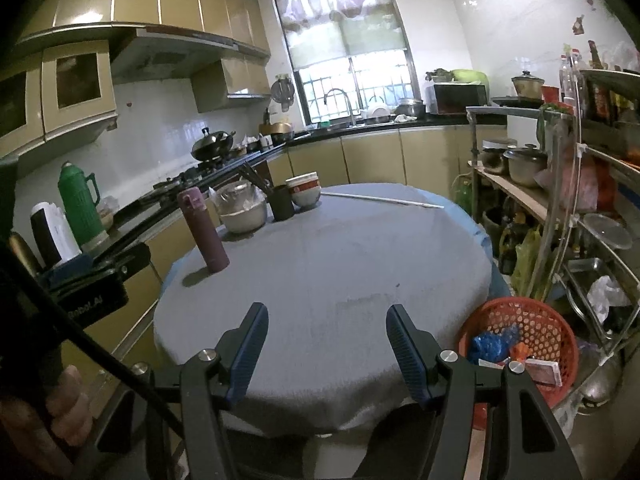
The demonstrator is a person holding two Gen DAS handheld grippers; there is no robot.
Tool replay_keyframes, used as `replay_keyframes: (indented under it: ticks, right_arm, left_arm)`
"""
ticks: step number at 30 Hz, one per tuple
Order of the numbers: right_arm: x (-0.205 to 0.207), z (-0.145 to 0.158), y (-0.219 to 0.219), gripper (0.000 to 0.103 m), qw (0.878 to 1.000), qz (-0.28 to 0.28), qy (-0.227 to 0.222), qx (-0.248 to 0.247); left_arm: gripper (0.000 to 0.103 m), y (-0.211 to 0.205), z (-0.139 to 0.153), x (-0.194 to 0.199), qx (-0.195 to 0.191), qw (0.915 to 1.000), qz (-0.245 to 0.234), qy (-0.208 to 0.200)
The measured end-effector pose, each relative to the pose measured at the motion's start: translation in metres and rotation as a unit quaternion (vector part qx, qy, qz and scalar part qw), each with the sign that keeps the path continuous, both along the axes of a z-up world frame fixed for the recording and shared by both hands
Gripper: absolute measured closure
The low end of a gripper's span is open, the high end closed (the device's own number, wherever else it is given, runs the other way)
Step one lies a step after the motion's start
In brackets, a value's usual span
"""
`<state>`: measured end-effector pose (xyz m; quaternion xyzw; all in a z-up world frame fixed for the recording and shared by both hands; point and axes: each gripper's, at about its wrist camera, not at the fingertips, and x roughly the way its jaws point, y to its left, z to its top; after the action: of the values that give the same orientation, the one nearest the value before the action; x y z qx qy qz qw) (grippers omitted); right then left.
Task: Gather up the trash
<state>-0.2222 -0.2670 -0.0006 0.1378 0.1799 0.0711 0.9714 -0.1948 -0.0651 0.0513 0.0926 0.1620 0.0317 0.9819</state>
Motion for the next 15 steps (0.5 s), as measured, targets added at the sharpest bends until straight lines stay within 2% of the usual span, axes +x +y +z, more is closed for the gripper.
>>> replay_keyframes:
  ticks: [15]
  right_arm:
    - [0.0037, -0.0073, 0.0034, 0.037, 1.000, -0.027, 0.006, -0.014]
  left_arm:
    - [0.010, 0.0022, -0.0065, 0.0051, 0.001, 0.9999, 0.011, 0.005]
